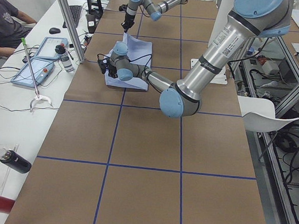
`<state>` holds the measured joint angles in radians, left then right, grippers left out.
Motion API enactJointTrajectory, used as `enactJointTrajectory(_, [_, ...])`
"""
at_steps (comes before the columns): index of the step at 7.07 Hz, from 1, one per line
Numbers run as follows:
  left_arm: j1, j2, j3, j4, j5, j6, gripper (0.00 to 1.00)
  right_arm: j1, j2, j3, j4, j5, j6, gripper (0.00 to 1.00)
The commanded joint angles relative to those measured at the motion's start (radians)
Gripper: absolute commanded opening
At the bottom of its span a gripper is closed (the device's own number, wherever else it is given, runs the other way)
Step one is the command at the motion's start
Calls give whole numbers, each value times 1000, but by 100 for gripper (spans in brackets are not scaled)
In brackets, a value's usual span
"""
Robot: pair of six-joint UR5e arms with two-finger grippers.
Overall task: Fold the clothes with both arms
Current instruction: 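Lift the hem with both grippers and fold it toward the collar, then release the hem and withdraw both grippers from the folded shirt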
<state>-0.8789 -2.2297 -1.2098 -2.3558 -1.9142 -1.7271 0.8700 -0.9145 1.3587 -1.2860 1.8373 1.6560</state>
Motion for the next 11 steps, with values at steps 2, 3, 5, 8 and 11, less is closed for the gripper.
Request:
enactJointTrajectory(2, [0, -36, 133, -112, 82, 1, 35, 1, 97, -162, 28, 2, -66, 99])
enactJointTrajectory(3, [0, -42, 133, -115, 86, 0, 99, 12, 103, -170, 28, 3, -82, 100])
enactJointTrajectory(5, [-27, -41, 127, -138, 83, 48, 100, 61, 115, -164, 30, 75, -130, 100])
enactJointTrajectory(8, [-41, 46, -44, -135, 52, 60, 100, 2, -114, 129, 102, 79, -98, 100])
enactJointTrajectory(11, [-52, 150, -204, -126, -16, 152, 100, -159, -367, 422, 105, 7, 77, 100])
